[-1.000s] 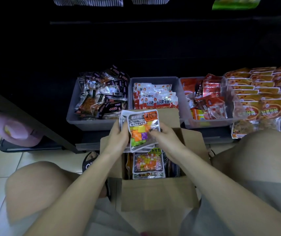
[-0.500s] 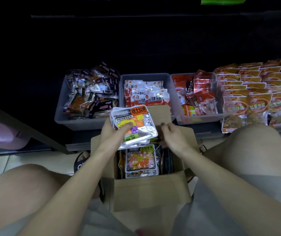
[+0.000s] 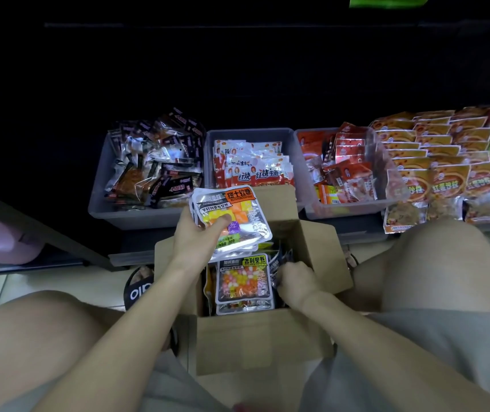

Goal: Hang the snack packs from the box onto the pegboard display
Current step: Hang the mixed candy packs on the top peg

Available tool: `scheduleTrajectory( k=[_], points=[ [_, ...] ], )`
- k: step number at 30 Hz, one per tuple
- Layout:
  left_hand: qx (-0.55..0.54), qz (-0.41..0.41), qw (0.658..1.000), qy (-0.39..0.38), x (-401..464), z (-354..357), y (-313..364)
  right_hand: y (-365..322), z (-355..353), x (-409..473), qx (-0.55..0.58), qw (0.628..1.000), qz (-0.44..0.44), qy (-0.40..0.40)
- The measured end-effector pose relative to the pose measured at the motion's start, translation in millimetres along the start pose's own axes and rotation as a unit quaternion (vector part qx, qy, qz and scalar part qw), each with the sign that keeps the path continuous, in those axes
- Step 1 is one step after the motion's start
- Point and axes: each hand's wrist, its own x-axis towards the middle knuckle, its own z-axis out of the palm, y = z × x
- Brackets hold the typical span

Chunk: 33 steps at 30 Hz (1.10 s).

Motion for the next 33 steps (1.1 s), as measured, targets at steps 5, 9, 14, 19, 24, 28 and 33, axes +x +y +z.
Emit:
scheduleTrajectory(
  k=[5,9,14,19,24,28,33],
  points=[
    [-0.014,0.005,1.000,-0.004,-3,-1,3,9,-20,-27,0.125,0.986,-0.032,0.105],
    [-0.036,0.012,0.999,0.004,-2,-3,-2,30,-48,-30,0.294,0.945,-0.019,0.142],
    [-0.066,0.016,0.998,0.002,-1,-7,-5,37,-58,-30,0.386,0.908,-0.080,0.140],
    [-0.088,0.010,0.996,0.008,-6,-14,-5,34,-65,-39,0.443,0.874,-0.087,0.180],
    [-0.071,0.005,0.997,0.008,-12,-21,-5,23,-90,-49,0.490,0.830,-0.120,0.239],
    [-0.089,0.013,0.996,0.000,-19,-28,2,-1,-120,-56,0.567,0.773,-0.151,0.243],
    [-0.122,0.043,0.992,-0.001,-26,-36,15,-47,-127,-54,0.519,0.814,-0.201,0.165]
  ],
)
